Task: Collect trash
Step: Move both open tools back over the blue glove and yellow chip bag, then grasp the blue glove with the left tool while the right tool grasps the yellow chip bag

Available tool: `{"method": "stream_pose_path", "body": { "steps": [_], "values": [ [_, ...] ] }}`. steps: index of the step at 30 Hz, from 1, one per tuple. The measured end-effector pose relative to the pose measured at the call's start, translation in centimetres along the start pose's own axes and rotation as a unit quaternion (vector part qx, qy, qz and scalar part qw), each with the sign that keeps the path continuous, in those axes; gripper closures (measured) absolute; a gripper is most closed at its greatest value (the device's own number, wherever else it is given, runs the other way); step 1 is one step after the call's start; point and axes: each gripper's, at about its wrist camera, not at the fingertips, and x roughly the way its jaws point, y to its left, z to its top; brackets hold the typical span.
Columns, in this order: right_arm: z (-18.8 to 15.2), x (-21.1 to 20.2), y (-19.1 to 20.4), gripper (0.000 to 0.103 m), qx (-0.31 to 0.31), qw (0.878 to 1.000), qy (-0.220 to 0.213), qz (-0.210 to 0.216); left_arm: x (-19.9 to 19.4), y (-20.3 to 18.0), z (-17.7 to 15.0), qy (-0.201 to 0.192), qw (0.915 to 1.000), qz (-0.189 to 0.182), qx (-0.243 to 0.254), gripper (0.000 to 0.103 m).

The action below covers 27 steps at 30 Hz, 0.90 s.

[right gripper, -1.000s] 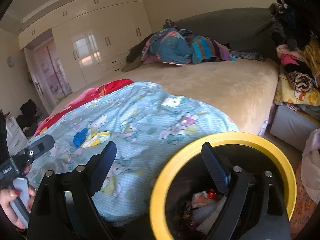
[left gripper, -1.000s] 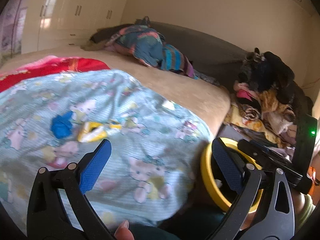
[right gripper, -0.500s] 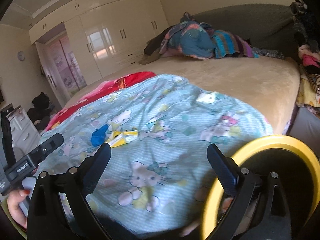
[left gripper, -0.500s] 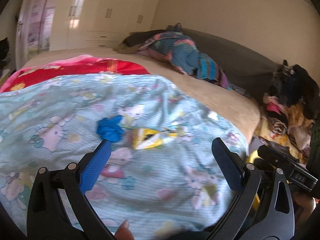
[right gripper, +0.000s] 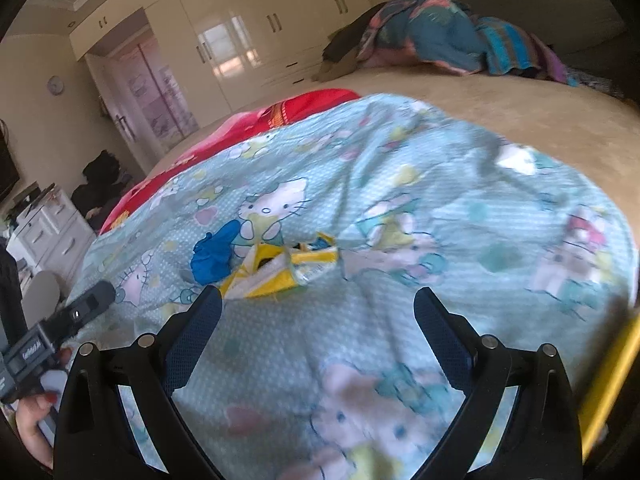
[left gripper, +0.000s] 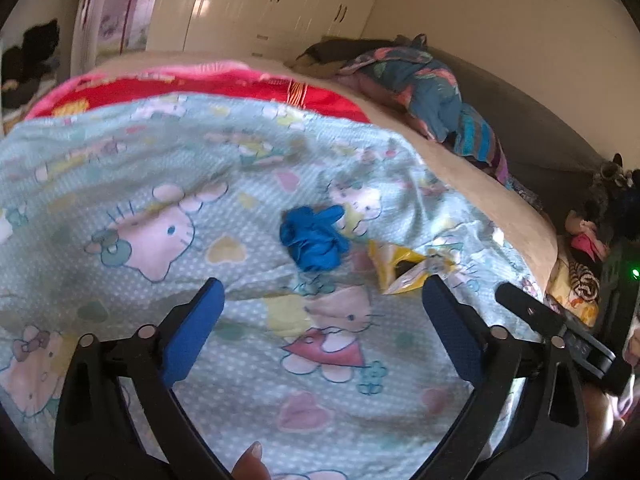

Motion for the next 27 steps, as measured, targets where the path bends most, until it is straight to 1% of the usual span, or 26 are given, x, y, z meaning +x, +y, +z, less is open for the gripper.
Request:
{"method": "stream_pose_path", "body": {
  "steps": [1,3,4,6,9,13,16,18,19,20,21,24,27],
  "values": [
    [0.3,0.9,0.0,0.009,0.001,1.0,0.005,0.004,0.3,0.1,0.0,0.003,1.0,0.001,-0.001,0.021],
    [0.8,2.4,-0.1,0.009,0.005,1.0,0.013,0.008,1.2,0.7,0.2,0.014,0.9998,-0.003,-0.01,0.031],
    [1.1,3.5,-0.2,0.009,0.008,1.0,0.021,0.012,1.6,0.9,0.3,0.018,0.9997,-0.005,-0.014,0.033],
    [1.3,4.6,-0.4,0.01,0.014,0.999,0.029,0.02,2.2,0.9,0.5,0.022,0.9996,-0.009,-0.016,0.043],
    [1.8,6.6,-0.4,0.017,0.02,0.998,0.051,0.029,3.2,0.7,0.9,0.031,0.9991,-0.023,-0.016,0.048],
    [2.0,8.6,-0.8,0.02,0.04,0.996,0.072,0.038,4.8,0.3,1.5,0.044,0.9983,-0.037,-0.008,0.049],
    [1.7,9.3,-0.8,0.027,0.038,0.995,0.079,0.038,6.8,0.3,1.7,0.062,0.9972,-0.039,-0.015,0.049],
    [1.6,9.1,-0.8,0.037,0.037,0.995,0.077,0.045,8.0,0.6,1.9,0.075,0.9963,-0.035,-0.023,0.049],
    [1.6,8.8,-0.9,0.039,0.038,0.995,0.075,0.049,8.6,0.7,1.9,0.08,0.9958,-0.035,-0.028,0.049],
    [1.5,8.4,-1.1,0.047,0.039,0.995,0.07,0.052,9.3,0.9,2.0,0.088,0.995,-0.033,-0.036,0.049],
    [1.4,8.0,-1.2,0.051,0.04,0.996,0.066,0.052,9.7,1.0,2.0,0.091,0.9946,-0.033,-0.04,0.049],
    [1.0,6.6,-1.7,0.055,0.045,0.996,0.046,0.061,10.8,1.0,2.2,0.095,0.9941,-0.029,-0.045,0.049],
    [0.2,4.5,-1.5,0.055,0.035,0.998,0.017,0.054,11.4,0.7,2.3,0.094,0.9946,-0.02,-0.039,0.049]
  ]
}}
